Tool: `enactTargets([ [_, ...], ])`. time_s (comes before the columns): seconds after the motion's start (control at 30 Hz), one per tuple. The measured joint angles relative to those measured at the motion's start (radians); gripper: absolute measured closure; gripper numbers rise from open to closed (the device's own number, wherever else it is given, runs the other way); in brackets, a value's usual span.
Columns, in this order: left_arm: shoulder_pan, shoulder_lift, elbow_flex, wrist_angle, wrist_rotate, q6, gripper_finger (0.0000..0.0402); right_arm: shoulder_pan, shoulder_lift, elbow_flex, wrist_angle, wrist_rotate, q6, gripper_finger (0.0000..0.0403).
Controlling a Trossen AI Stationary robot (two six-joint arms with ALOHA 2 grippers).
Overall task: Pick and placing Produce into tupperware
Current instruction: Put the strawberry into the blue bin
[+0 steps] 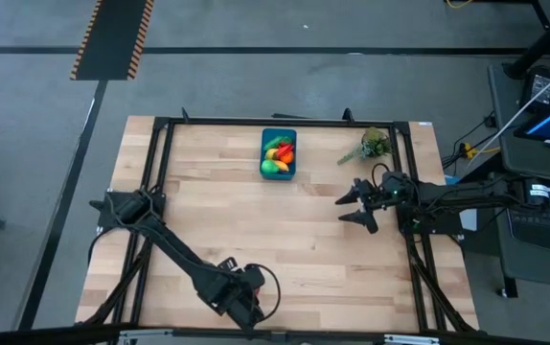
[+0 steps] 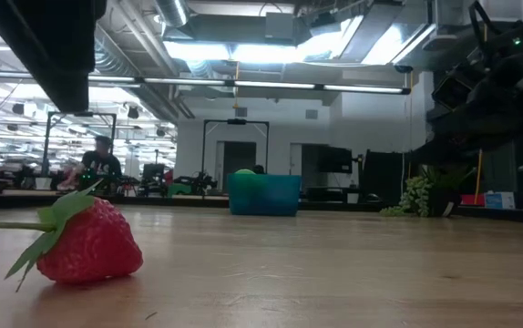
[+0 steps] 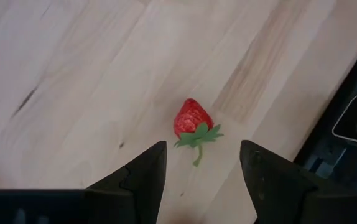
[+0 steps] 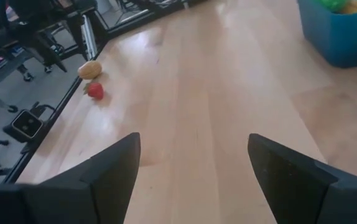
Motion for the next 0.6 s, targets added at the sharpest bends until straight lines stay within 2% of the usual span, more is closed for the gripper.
enactTargets([
  [0.2,-0.003,0.000,0.000,0.005,0.000,0.056,0.0205,0.019,0.000,0.000,0.000,0.000,0.000,0.0104],
  [0.6,-0.009,-0.001,0.000,0.049,0.000,0.060,0.0205,0.027,0.000,0.000,0.000,0.008,0.000,0.0104],
])
